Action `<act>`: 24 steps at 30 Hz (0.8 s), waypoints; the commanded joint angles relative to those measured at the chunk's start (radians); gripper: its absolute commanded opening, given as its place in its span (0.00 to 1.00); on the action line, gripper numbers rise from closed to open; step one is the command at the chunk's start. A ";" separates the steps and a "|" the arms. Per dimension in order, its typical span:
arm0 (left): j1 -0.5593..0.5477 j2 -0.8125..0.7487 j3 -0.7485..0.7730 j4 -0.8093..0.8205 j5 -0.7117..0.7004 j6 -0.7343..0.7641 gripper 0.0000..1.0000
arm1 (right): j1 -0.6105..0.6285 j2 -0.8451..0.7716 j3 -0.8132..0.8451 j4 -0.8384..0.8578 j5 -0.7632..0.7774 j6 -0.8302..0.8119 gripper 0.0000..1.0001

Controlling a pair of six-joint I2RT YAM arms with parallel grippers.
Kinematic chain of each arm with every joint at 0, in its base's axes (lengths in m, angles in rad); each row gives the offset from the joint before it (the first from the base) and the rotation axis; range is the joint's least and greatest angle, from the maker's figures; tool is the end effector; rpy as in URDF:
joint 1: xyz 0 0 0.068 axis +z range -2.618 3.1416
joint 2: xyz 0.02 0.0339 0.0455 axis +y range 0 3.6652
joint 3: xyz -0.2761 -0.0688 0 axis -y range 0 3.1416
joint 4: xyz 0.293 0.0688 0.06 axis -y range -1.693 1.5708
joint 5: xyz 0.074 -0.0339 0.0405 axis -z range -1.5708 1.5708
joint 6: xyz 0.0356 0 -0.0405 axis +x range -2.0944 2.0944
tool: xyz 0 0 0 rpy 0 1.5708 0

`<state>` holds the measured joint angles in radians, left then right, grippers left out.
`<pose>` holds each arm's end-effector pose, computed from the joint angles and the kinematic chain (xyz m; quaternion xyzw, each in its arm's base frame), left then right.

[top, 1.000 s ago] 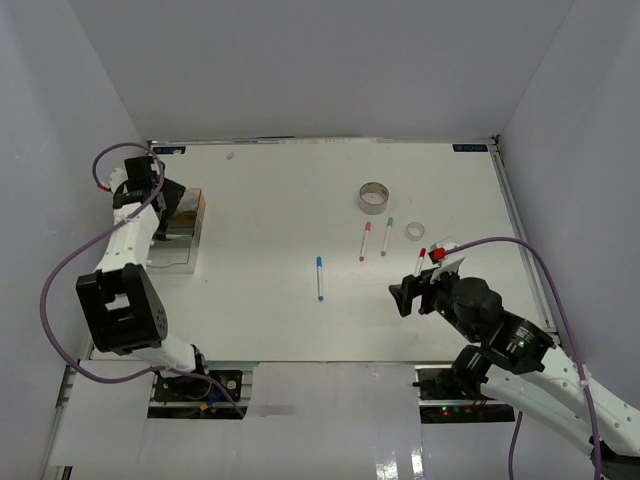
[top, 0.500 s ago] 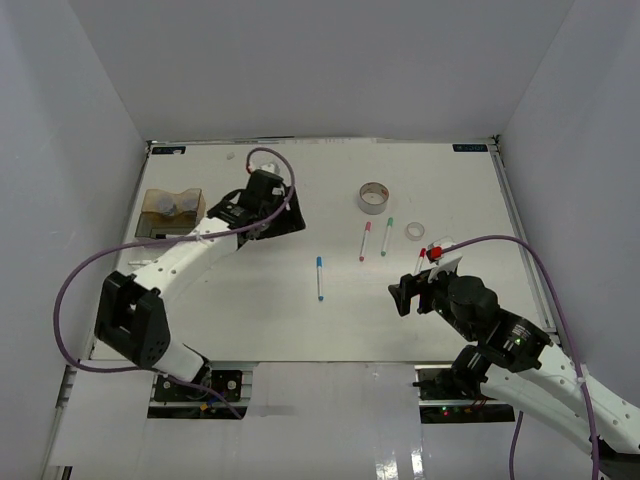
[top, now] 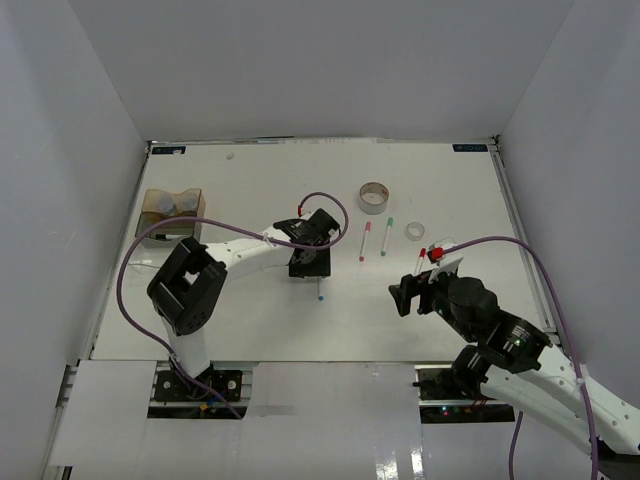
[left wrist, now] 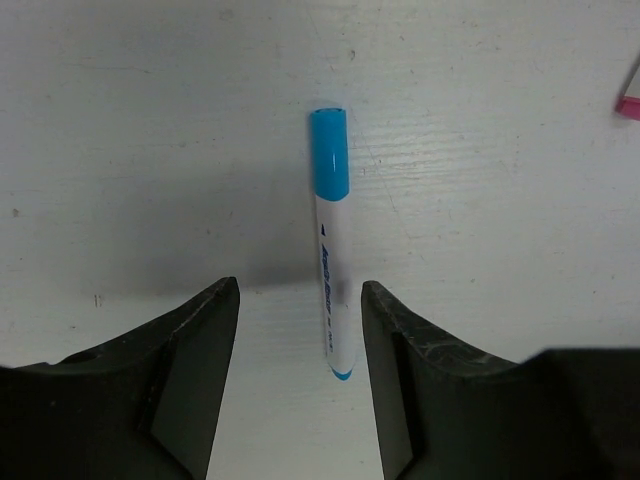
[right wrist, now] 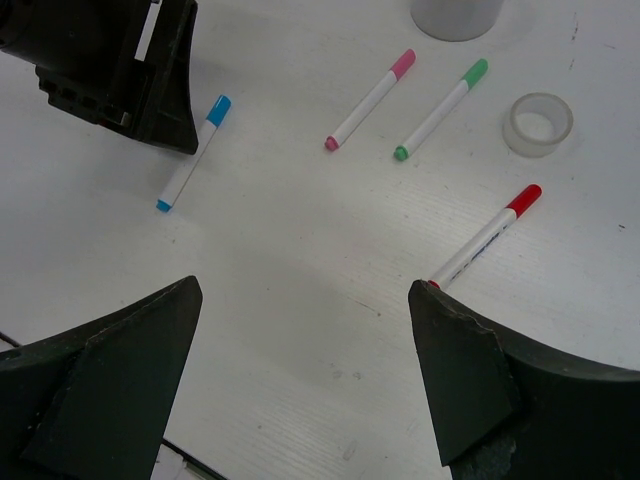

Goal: Sort the stationery into containers
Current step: Pick up the pen from the center of the board.

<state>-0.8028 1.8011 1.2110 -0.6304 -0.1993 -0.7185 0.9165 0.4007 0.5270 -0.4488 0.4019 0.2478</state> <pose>0.2810 -0.2808 0.1668 0.0240 0.9797 -0.0486 0.1931 0.1024 0.1107 0.2838 -0.1507 0.7894 0.1796 0.5674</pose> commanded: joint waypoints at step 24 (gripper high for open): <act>-0.016 0.035 -0.013 0.054 -0.097 -0.099 0.11 | -0.002 -0.033 -0.005 0.035 0.017 0.010 0.90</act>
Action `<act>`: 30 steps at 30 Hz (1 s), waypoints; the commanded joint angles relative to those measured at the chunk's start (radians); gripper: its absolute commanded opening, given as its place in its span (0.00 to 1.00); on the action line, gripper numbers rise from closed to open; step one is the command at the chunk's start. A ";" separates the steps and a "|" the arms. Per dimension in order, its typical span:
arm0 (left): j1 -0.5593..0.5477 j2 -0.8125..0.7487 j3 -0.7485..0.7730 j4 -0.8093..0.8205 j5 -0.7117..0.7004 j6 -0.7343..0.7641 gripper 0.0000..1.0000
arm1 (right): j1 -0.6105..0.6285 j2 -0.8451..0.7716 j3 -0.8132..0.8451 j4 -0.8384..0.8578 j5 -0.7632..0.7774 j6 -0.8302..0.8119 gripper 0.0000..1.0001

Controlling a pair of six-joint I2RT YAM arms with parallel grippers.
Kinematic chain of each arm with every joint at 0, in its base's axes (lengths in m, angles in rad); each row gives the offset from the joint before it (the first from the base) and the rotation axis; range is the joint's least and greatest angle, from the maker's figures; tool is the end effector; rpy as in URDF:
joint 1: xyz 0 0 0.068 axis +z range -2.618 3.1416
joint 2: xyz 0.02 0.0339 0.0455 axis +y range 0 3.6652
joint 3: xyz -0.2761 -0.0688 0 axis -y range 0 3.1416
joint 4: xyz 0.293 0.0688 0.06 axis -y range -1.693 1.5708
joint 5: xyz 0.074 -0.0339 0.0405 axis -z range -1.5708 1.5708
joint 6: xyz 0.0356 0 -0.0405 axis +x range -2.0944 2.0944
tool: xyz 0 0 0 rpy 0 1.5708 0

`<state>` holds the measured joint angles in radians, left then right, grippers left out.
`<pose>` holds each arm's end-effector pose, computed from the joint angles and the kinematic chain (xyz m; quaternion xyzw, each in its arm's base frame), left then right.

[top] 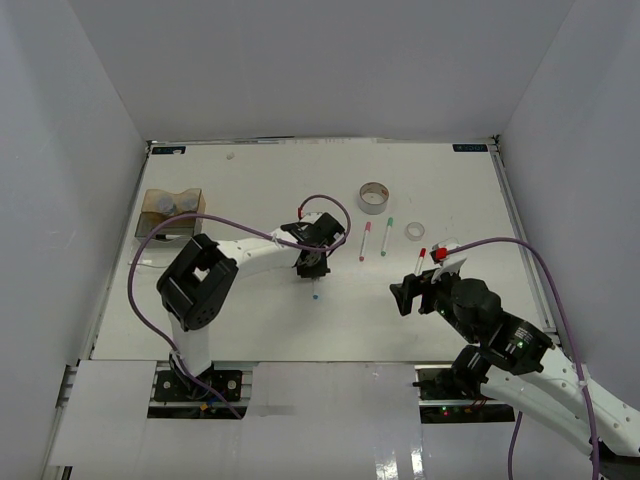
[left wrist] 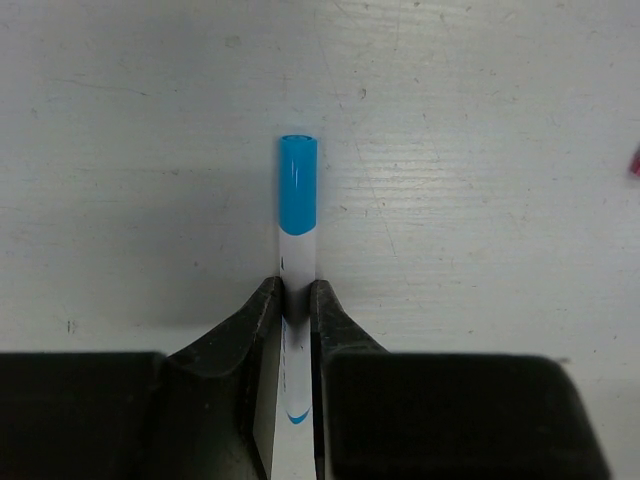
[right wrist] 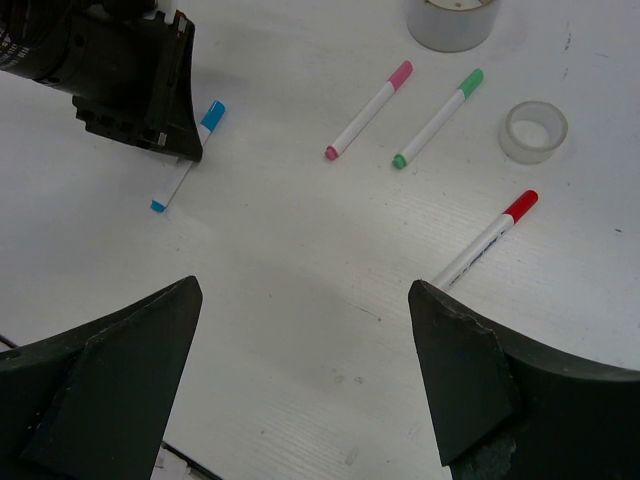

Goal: Sort the stationery into containers
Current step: Pick up the pen from the center of the board, then place the pen in the storage box.

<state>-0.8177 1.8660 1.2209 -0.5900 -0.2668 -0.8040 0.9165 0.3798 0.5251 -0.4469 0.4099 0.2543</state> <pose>0.2847 -0.2899 0.1471 -0.0155 0.9773 -0.0297 0.2091 0.1005 0.1077 0.2860 -0.1422 0.7849 0.1841 0.5744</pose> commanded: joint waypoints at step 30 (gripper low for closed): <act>1.100 -0.335 -0.051 0.042 0.185 -0.285 0.12 | -0.002 -0.016 -0.013 0.051 -0.040 -0.003 0.90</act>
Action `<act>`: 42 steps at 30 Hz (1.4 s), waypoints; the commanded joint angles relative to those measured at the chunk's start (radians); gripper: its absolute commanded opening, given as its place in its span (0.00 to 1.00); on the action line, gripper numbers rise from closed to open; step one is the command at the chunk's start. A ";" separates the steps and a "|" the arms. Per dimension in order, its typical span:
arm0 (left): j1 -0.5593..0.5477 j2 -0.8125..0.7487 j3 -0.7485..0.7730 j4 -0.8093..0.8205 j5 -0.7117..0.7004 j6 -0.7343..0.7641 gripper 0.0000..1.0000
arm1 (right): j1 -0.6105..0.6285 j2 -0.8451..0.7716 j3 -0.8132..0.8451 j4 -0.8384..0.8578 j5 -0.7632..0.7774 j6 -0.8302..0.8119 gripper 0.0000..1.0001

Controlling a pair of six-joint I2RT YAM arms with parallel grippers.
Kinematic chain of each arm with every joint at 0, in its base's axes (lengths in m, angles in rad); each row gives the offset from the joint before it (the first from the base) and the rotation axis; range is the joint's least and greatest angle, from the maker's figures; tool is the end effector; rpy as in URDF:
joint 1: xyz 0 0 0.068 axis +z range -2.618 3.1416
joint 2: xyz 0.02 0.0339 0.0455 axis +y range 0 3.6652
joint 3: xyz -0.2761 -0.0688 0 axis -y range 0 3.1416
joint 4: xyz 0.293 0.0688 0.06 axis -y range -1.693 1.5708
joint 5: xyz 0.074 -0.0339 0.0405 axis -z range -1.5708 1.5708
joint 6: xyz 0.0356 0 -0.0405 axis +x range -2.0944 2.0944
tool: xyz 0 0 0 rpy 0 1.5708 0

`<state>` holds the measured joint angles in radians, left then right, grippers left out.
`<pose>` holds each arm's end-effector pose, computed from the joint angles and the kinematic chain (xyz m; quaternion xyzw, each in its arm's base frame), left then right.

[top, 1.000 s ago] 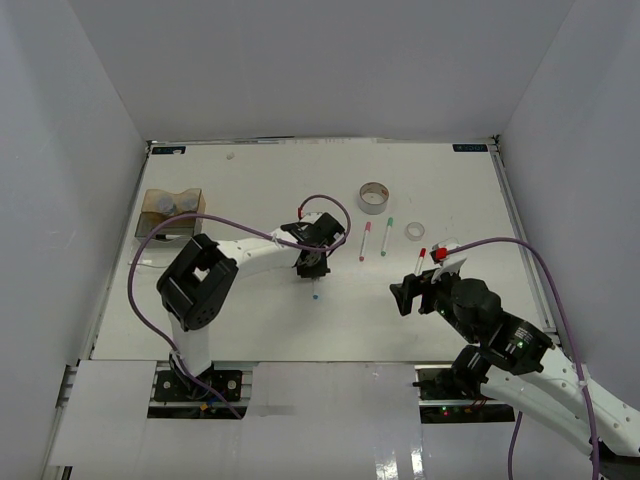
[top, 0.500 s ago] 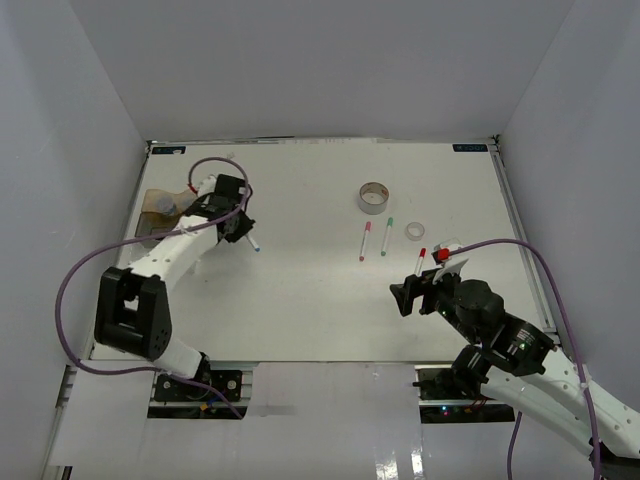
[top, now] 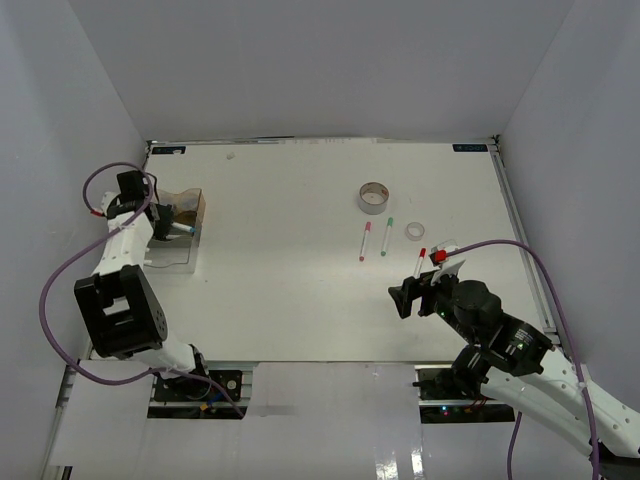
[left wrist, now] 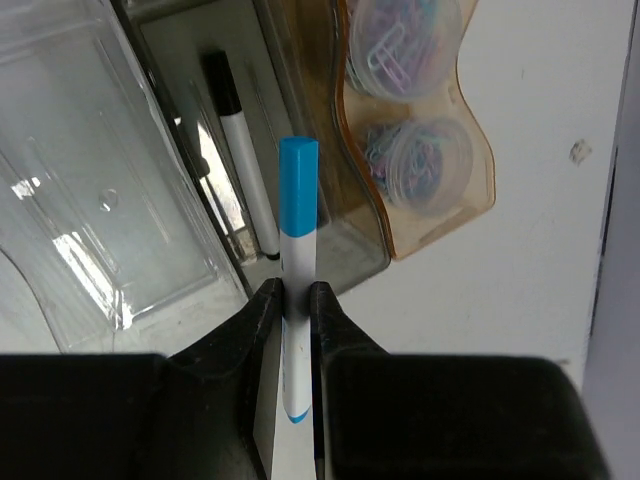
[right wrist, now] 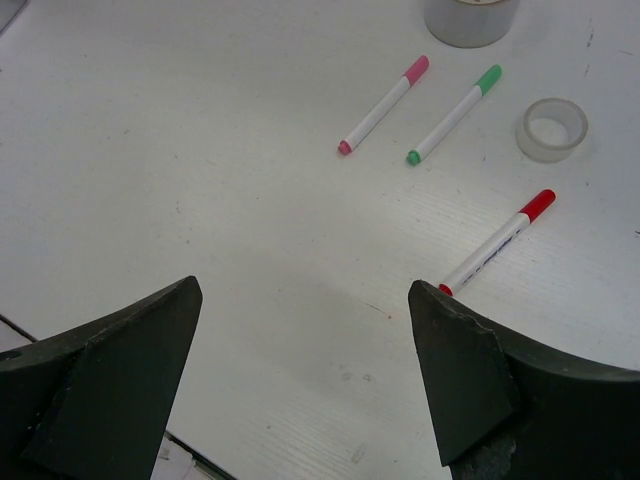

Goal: Sort the stationery into containers
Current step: Place the pen in the storage box, then pick up the pen from the center of the board.

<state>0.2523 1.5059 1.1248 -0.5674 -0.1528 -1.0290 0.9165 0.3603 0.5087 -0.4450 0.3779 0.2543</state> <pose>0.3473 0.0951 0.2470 -0.5861 0.7470 -0.0483 0.3100 0.0986 0.1070 0.2822 -0.1510 0.7830 0.1970 0.5704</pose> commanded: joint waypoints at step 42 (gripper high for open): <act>-0.175 -0.358 -0.166 0.316 0.404 0.493 0.98 | -0.145 0.431 0.154 -0.071 0.253 0.229 0.97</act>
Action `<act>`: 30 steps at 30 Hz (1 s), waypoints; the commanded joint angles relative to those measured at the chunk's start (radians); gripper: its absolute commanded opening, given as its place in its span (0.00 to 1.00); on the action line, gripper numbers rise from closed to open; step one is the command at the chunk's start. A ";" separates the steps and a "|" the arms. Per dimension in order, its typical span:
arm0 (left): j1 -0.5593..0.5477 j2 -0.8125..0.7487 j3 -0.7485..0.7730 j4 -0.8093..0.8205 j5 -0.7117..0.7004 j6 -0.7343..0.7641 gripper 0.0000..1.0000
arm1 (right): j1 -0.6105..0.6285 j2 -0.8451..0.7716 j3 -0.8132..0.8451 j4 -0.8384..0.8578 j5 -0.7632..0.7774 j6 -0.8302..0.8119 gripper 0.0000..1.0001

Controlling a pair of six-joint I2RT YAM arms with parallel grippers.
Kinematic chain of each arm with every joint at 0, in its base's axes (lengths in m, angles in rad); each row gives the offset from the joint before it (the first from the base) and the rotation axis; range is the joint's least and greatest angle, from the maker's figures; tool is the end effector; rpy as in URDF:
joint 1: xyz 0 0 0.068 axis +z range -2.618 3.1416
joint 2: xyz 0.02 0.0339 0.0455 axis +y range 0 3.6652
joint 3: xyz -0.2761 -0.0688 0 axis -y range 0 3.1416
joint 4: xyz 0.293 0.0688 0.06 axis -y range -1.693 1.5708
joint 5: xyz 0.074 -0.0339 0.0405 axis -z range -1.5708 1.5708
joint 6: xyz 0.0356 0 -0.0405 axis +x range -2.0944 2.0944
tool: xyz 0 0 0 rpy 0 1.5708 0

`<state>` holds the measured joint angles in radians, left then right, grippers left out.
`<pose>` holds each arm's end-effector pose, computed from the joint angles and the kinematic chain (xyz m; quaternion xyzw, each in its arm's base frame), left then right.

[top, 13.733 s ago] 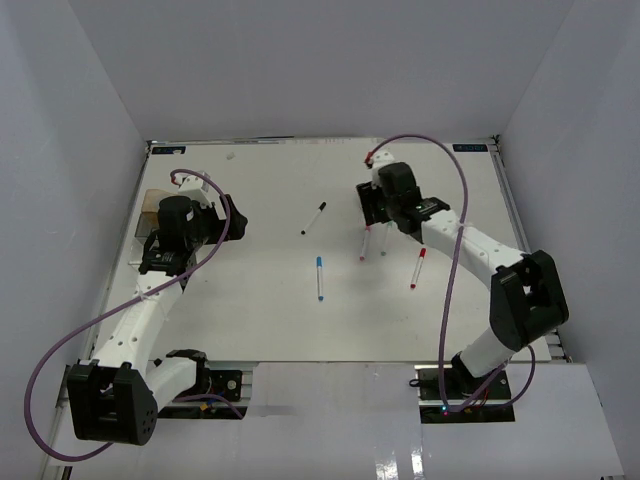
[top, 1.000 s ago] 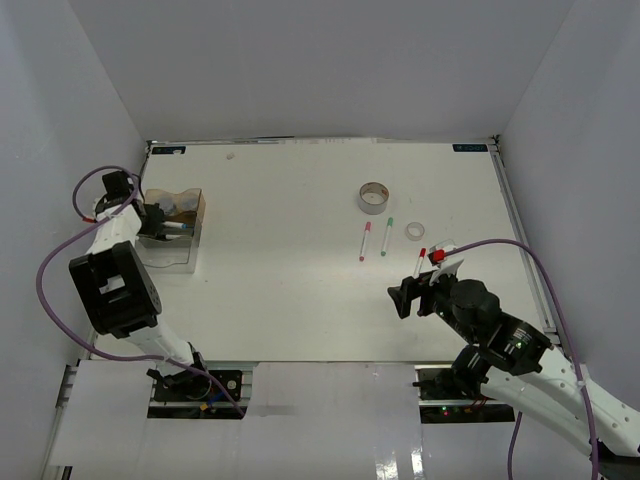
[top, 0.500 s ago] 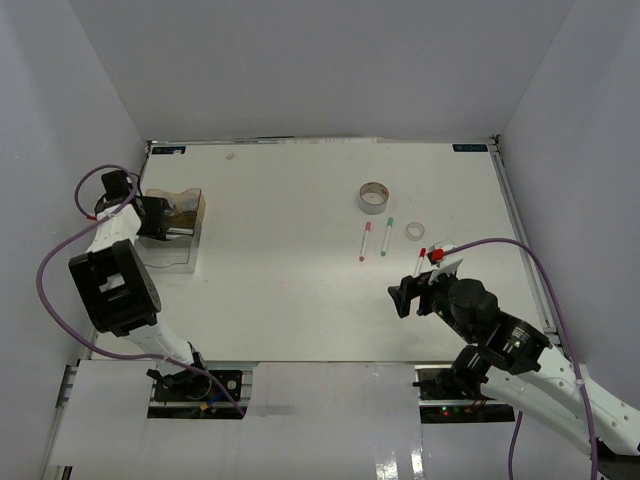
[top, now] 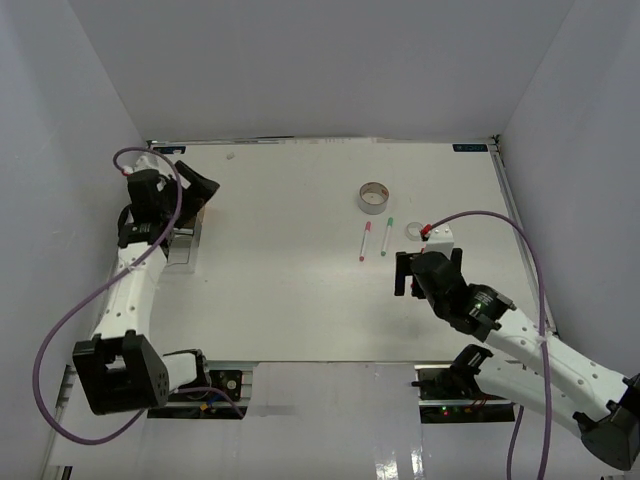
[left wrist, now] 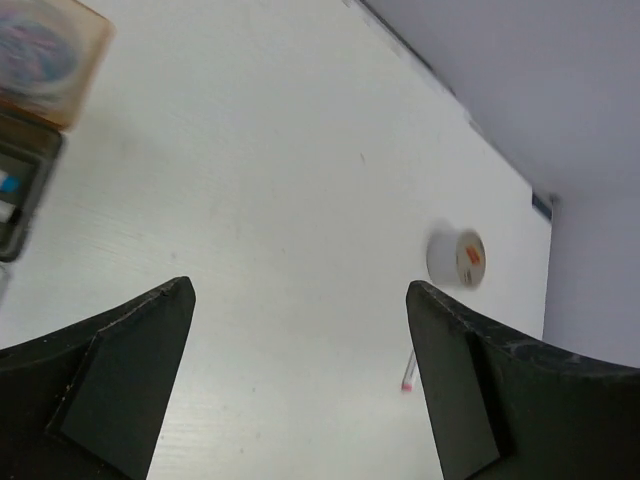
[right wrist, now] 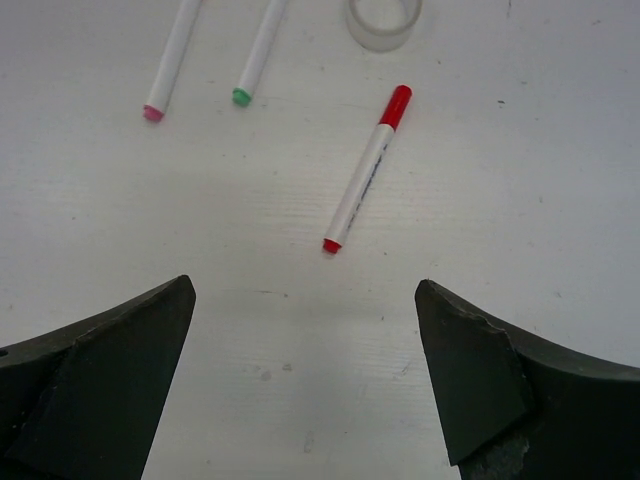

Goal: Sort the stationery into containers
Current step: Pick up the pen from the center of the board.

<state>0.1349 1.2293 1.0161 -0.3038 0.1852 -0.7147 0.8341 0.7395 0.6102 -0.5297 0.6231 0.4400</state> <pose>0.3193 0.0367 0.3164 -0.3123 0.8033 -0.2197 0.4570 0.1468 0.1310 0.2583 -0.0350 0.8645 0.0280 0.5006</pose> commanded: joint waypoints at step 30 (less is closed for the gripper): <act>-0.271 -0.340 -0.383 0.146 0.326 0.428 0.98 | -0.400 0.603 -0.029 0.395 -0.258 0.074 0.61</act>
<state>-0.1287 0.8936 0.6323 -0.1757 0.5026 -0.3012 0.4431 1.3426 0.5961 -0.1822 0.3782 0.4877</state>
